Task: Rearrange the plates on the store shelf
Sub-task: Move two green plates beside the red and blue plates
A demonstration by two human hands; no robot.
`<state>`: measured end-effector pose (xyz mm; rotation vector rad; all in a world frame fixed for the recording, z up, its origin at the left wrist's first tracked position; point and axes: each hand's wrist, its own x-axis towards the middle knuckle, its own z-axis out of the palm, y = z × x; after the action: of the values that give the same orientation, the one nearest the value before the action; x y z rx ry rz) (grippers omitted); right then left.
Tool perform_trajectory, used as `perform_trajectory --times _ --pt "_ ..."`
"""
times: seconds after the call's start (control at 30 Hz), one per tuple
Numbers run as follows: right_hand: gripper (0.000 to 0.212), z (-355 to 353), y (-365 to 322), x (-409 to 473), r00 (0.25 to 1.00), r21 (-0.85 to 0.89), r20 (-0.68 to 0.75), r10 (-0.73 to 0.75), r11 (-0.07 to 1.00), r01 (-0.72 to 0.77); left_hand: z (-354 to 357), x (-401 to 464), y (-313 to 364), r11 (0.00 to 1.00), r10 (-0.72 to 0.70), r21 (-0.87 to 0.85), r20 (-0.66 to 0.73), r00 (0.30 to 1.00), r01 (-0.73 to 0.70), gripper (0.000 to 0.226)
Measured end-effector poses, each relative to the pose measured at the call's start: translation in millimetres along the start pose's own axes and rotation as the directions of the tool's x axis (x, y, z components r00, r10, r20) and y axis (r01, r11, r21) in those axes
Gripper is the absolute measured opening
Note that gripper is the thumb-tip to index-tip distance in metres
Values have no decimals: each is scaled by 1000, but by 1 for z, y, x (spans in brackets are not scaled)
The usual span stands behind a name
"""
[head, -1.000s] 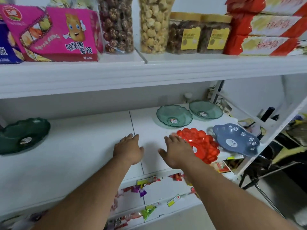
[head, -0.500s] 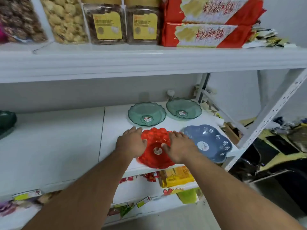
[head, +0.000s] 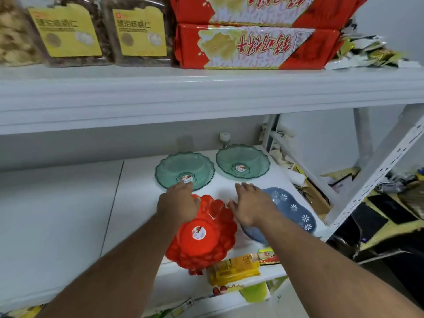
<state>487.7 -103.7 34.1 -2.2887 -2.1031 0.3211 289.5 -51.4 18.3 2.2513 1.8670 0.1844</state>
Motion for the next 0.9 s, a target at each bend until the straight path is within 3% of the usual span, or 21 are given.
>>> perform_trajectory --times 0.3,0.43,0.53,0.63,0.77,0.83,0.9 --pt "68 -3 34 47 997 -15 17 69 997 -69 14 50 -2 1000 -21 -12 -2 1000 21 63" --pt "63 -3 53 69 993 16 3 119 993 -119 14 64 -6 992 -119 -49 -17 993 118 60" --pt "63 2 73 93 982 146 7 189 971 -188 19 74 -16 962 -252 -115 -17 968 248 62" --pt "66 13 94 123 957 328 -23 291 906 -268 27 85 -32 851 -434 -336 -18 901 403 66" --pt "45 21 114 163 936 370 29 352 866 -337 33 99 -44 643 -589 -578 46 807 502 59" --pt "34 14 115 172 930 353 73 360 863 -362 36 107 -50 543 -635 -635 118 764 549 49" --pt "25 10 115 178 932 367 102 348 857 -361 36 115 -54 503 -645 -648 161 747 573 24"
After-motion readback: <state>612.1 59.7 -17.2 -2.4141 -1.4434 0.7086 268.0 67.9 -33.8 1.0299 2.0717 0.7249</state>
